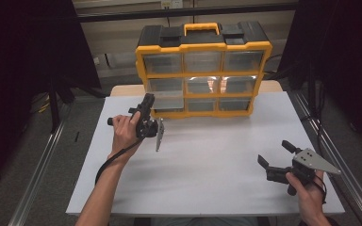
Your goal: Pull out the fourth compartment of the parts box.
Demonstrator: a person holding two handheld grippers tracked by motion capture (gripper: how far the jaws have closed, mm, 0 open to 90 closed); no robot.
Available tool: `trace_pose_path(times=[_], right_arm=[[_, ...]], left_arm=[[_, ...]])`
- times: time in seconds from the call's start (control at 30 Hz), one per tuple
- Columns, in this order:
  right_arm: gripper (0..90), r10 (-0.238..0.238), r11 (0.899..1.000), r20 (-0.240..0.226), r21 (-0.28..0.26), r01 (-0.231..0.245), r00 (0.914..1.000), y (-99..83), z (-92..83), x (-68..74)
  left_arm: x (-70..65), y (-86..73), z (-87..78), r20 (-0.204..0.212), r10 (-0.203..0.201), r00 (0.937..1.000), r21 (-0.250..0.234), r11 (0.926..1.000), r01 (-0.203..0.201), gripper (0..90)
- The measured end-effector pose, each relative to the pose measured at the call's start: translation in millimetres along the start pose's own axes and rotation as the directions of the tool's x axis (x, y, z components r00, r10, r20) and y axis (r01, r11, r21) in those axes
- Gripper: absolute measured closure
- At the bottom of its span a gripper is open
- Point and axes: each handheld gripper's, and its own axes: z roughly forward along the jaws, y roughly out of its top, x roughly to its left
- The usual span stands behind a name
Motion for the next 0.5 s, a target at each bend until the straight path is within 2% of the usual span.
trace_pose_path(times=[0.03,0.07,0.1,0.2,0.33,0.5], right_arm=[[0.2,-0.001,1.0,0.002,0.001,0.001,1.0,0.0,-0.2,0.1],[0.2,-0.001,1.0,0.001,0.001,0.001,1.0,0.1,-0.3,0.1],[0.2,-0.001,1.0,0.001,0.001,0.001,1.0,0.1,-0.3,0.1],[0.2,-0.002,1.0,-0.003,0.003,0.002,1.0,0.0,-0.6,-0.4],[0.2,-0.001,1.0,0.0,0.003,0.001,1.0,0.1,-0.6,-0.3],[0.0,-0.008,1.0,-0.001,0.003,0.008,1.0,0.4,-0.6,-0.4]], left_arm=[[-1.5,-1.0,1.8,-0.013,-0.012,0.9999,-0.026,0.9996,0.011,80.6],[-1.6,-1.0,1.8,-0.013,-0.014,0.9998,-0.027,0.9996,0.013,80.6],[-0.6,0.1,-0.6,0.005,-0.012,0.9999,0.004,0.9999,0.012,80.6],[-0.8,-0.1,-0.9,0.006,-0.018,0.9998,0.0,0.9998,0.018,80.6],[1.3,0.4,-2.7,0.001,-0.003,1.0,-0.004,1.0,0.003,80.5],[1.9,1.6,-4.6,0.0,-0.003,1.0,0.009,1.0,0.003,80.5]])
